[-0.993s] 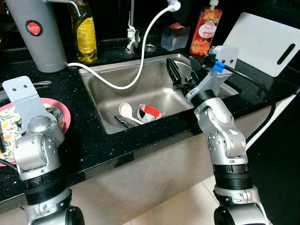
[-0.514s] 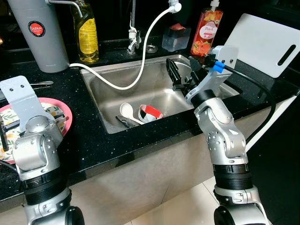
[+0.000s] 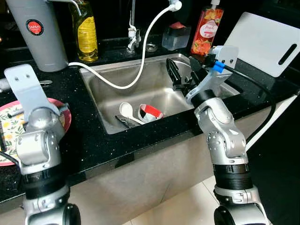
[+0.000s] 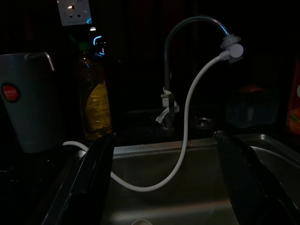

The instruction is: Kitchen organization

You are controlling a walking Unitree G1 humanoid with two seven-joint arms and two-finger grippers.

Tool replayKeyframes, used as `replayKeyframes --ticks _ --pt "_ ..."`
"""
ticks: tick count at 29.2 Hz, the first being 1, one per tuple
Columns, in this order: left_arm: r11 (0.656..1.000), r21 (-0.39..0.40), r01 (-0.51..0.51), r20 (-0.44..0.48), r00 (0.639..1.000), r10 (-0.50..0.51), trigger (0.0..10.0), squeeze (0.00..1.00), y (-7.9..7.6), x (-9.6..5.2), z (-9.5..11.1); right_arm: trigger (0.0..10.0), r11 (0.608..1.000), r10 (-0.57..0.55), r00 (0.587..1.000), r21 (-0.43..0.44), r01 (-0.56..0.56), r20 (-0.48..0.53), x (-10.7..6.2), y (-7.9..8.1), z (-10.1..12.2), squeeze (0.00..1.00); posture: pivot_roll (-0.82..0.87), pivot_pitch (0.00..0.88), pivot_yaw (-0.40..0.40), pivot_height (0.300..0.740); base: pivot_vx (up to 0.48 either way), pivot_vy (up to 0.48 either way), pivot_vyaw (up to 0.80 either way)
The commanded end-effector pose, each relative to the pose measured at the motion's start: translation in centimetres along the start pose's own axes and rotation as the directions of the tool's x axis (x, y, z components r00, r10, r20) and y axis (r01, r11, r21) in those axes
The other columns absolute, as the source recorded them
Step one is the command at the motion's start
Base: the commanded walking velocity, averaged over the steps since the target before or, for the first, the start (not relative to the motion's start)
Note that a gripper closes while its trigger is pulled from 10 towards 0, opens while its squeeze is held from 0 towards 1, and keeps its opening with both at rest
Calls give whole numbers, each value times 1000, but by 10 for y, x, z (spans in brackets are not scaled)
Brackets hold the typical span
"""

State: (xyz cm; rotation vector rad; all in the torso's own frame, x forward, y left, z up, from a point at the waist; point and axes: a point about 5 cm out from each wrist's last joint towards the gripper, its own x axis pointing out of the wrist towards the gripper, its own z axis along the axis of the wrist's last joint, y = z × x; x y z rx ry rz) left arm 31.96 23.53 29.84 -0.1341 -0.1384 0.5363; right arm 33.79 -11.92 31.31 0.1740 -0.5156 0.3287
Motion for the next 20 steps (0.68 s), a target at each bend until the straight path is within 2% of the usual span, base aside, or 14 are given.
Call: replayKeyframes --ticks 1,6,8,13,20 --pt "998 -6 61 46 997 -61 10000 0 -6 4 10 10000 1000 -7 1000 2 7 -8 -1 -2 -1 0 -83 125 -40 740 0 0 0" --pt "996 11 86 81 993 -86 10000 0 -10 12 22 10000 1000 -9 1000 0 9 -5 -1 -2 0 0 -89 126 -37 740 0 0 0" --pt "998 26 63 82 995 -65 10000 0 -8 12 23 10000 1000 -11 1000 -1 11 -4 -2 -2 0 0 -89 126 -37 740 0 0 0" --pt "987 144 -65 46 997 59 10000 0 8 15 12 10000 1000 -15 1000 -2 15 -7 -3 -3 0 0 -88 128 -35 740 0 0 0" --pt "983 171 -65 6 998 65 10000 0 12 14 2 10000 1000 -16 1000 -3 16 -8 -3 -3 0 0 -84 128 -37 740 0 0 0"
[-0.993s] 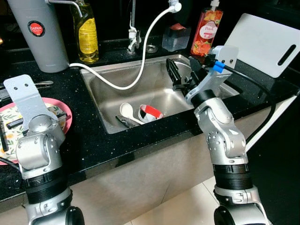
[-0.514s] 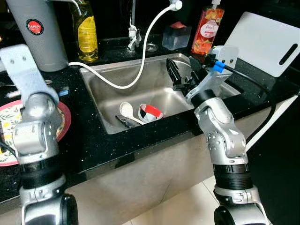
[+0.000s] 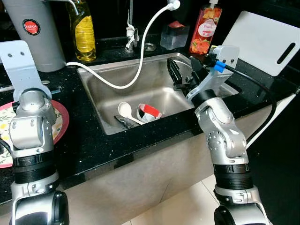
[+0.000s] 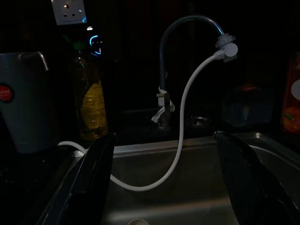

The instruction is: Kitchen organization

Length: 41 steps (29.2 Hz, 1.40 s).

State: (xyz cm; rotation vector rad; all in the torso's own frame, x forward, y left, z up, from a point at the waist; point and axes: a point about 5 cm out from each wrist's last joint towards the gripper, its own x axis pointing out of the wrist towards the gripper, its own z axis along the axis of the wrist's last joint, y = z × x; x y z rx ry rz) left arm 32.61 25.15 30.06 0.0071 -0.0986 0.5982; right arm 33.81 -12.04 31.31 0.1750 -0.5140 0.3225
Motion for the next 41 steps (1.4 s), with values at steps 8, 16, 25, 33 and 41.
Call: replayKeyframes --ticks 8,16,25,33,41 --pt "916 -111 386 71 922 -380 10000 0 -42 -24 0 10000 1000 -4 1000 2 4 -6 -2 -1 -1 0 -78 127 -40 740 0 0 0" --pt "845 -5 535 107 840 -532 10000 0 -57 -40 -11 10000 1000 -8 1000 5 8 -3 -2 -1 -2 0 -81 127 -34 740 0 0 0" --pt "842 145 520 169 825 -539 10000 0 -56 -47 -33 10000 1000 -15 1000 20 15 3 -4 -2 -3 0 -84 121 -26 740 0 0 0" --pt "836 63 545 176 818 -547 10000 0 -50 -50 -49 10000 1000 -19 1000 22 19 -3 -5 -3 -5 0 -86 120 -30 740 0 0 0" --pt "805 1 593 149 796 -587 10000 0 -49 -53 -68 10000 999 -37 999 16 37 -26 -8 -6 -13 0 -87 118 -30 740 0 0 0"
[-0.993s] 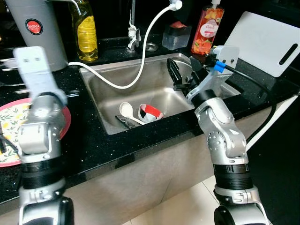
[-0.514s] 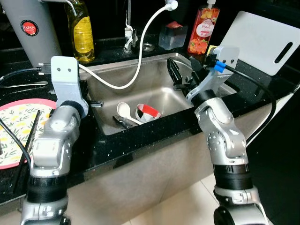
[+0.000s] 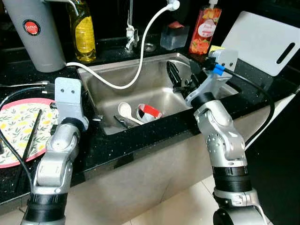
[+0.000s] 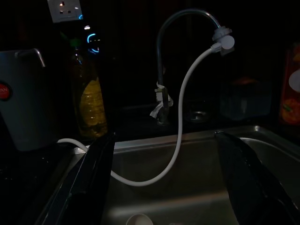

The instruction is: Kitchen organization

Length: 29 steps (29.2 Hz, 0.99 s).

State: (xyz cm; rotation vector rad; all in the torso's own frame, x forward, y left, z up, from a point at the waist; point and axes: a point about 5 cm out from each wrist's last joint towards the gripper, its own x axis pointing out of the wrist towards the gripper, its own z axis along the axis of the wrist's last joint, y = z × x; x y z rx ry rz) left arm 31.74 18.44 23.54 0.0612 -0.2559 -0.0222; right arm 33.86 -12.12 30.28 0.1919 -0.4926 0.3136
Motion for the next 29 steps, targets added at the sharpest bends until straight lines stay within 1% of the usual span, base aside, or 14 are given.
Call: replayKeyframes --ticks 1,4,6,9,13,18,19,21,23,29 --pt "999 -28 18 -19 1000 -19 10000 0 -1 -3 -7 10000 1000 -26 1000 -2 26 -14 -3 -6 -6 0 -88 119 -30 740 0 0 0" --pt "999 -26 23 -20 1000 -23 10000 0 -1 -3 -8 10000 1000 -31 999 -4 31 -21 -4 -7 -8 0 -88 119 -29 740 0 0 0" --pt "999 -27 17 -24 1000 -17 10000 0 -1 -3 -10 10000 999 -49 998 -11 48 -44 -7 -10 -15 0 -90 121 -29 740 0 0 0" --pt "1000 -25 5 -37 999 -6 10000 0 0 -3 -13 10000 995 -95 992 -18 94 -89 -16 -19 -30 0 -90 124 -30 740 0 0 0" --pt "1000 -27 9 -33 999 -10 10000 0 0 -3 -14 10000 993 -119 987 -18 118 -108 -22 -23 -37 0 -89 124 -32 740 0 0 0" --pt "999 -32 14 -31 999 -15 10000 0 -1 -4 -14 10000 980 -200 967 -42 195 -159 -36 -36 -54 0 -89 124 -35 740 0 0 0" --pt "999 -32 14 -31 999 -15 10000 0 -1 -4 -14 10000 980 -200 967 -42 195 -159 -36 -36 -54 0 -89 124 -35 740 0 0 0" --pt "999 -27 36 -21 999 -36 10000 0 -2 -4 -13 10000 975 -223 960 -50 217 -168 -43 -39 -59 0 -90 124 -32 740 0 0 0" --pt "999 -22 42 -16 999 -42 10000 0 -3 -4 -12 10000 974 -225 960 -51 220 -168 -44 -40 -60 0 -90 124 -32 740 0 0 0" --pt "997 -40 72 -43 996 -74 10000 0 -6 -4 -16 10000 968 -250 952 -66 242 -179 -52 -41 -67 0 -93 124 -28 740 0 0 0"
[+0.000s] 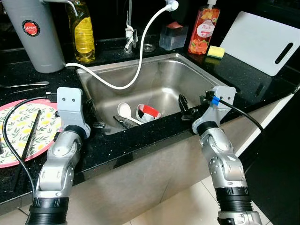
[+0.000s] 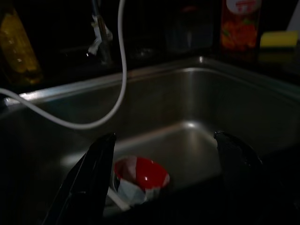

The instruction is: Kitchen organization

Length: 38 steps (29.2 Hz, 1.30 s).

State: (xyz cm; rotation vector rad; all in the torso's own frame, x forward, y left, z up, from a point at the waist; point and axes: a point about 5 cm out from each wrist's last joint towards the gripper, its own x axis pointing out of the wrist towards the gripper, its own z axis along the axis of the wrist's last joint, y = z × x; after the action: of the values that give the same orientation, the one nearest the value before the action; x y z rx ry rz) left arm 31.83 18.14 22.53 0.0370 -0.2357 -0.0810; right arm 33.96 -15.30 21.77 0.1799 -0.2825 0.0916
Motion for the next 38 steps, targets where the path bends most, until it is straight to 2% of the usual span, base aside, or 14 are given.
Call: replayKeyframes --ticks 1,6,15,38 --pt "1000 -8 18 -32 999 -18 10000 0 -3 -3 -8 10000 1000 -22 1000 -7 22 3 -3 -4 -2 0 -94 125 -28 740 0 0 0" --pt "999 -7 35 -78 996 -36 10000 0 -5 -4 -14 10000 999 -35 999 -19 35 12 -4 -10 -1 0 -95 125 -28 740 0 0 0" --pt "999 -12 38 -83 996 -39 10000 0 -5 -3 -16 10000 999 -35 996 -38 38 88 5 -15 21 0 -96 122 -31 740 0 0 0" --pt "999 -11 34 -74 997 -35 10000 0 -3 -4 -14 10000 999 -23 997 -29 25 71 5 -12 17 0 -92 120 -31 740 0 0 0"
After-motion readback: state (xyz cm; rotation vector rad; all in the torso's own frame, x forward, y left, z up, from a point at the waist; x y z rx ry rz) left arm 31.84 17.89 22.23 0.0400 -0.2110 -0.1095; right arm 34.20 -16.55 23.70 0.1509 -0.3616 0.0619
